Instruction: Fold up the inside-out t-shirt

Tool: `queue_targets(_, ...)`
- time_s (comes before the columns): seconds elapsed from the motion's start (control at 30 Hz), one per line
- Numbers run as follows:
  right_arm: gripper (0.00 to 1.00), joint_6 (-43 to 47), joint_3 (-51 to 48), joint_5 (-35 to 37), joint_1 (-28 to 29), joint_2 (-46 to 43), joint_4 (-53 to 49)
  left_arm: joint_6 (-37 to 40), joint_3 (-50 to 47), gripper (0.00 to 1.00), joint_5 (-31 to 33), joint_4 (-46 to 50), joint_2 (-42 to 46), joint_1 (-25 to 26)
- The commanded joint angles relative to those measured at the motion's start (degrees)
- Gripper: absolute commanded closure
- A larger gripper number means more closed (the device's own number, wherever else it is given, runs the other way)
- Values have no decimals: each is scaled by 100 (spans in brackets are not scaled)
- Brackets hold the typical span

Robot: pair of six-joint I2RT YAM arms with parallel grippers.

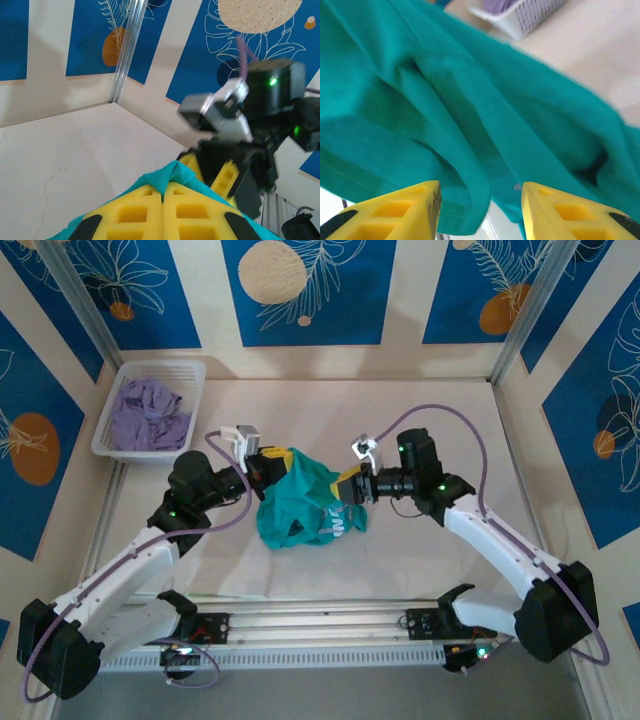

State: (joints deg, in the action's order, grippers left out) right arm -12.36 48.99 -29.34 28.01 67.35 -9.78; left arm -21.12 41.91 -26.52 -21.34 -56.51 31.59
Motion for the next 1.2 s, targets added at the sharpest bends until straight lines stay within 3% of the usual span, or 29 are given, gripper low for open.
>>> queue_targets(0.0,54,-173,-65,-160,157,111,369,-99,-56,100,-133,-414,79,-57)
queue_targets(0.17,60,-207,-57,-492,281,322,568,-86,-90,100,23,-343,122,-76)
queue_targets(0.3,81,-176,-186,-699,505,166,803,-97,-139,100,294,-386,161,-105)
queue_targets(0.43,90,-190,-460,-794,849,-176,1375,-287,-120,100,493,-526,58,-190)
queue_targets(0.63,96,-370,-886,-249,1331,-590,2346,-849,-139,100,305,-1078,-302,-389)
queue_targets(0.77,100,-385,-831,531,1429,-531,2063,-953,-148,100,86,-1310,-422,-393)
queue_targets(0.87,100,-332,-762,1135,1427,-585,1772,-799,-98,100,-54,-976,-431,-402)
queue_targets(0.93,100,-266,-654,1693,1411,-649,1450,-656,-94,90,-121,-662,-423,-396)
queue_targets(1.0,100,-177,-538,2090,1360,-710,1146,-542,-160,74,-134,-362,-376,-404)
queue_targets(1.17,100,-91,-512,2045,1226,-833,1124,-286,-215,57,192,550,-231,-401)
